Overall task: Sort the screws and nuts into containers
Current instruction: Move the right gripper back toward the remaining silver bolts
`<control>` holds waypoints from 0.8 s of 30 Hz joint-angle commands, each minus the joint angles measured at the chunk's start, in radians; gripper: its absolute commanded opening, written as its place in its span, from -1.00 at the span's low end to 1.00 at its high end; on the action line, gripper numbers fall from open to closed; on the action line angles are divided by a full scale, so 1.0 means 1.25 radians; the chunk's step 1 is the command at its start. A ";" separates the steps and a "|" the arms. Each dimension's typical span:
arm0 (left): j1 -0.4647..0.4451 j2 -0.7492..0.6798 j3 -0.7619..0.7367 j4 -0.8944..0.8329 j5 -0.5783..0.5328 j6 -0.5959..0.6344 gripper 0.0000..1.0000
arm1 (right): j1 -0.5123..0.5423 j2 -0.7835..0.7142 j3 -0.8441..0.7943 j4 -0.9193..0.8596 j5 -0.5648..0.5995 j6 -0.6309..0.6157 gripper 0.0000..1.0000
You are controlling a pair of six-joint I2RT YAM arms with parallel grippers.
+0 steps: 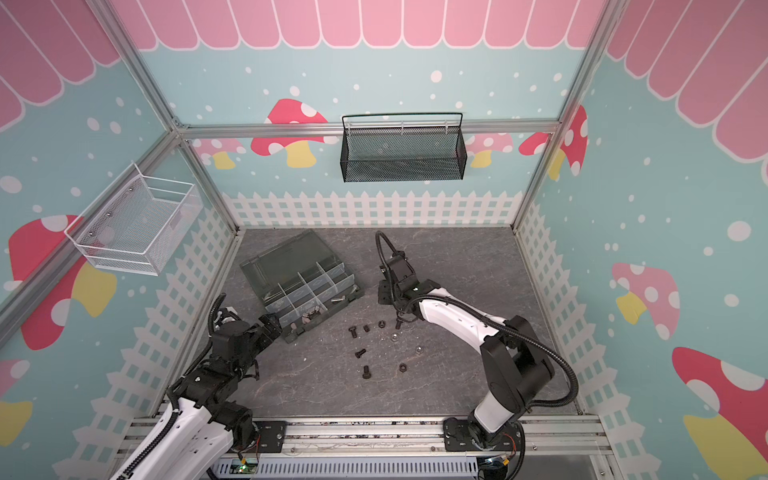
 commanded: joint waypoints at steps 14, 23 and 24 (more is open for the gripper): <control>0.005 0.026 0.010 0.020 0.008 -0.006 1.00 | -0.171 -0.036 -0.107 -0.083 0.029 -0.017 -0.27; 0.005 0.027 0.010 0.020 0.009 -0.008 1.00 | -0.214 0.022 -0.100 -0.050 0.018 -0.050 -0.43; 0.005 0.028 0.010 0.020 0.008 -0.008 1.00 | -0.220 0.027 -0.101 -0.047 0.019 -0.053 -0.43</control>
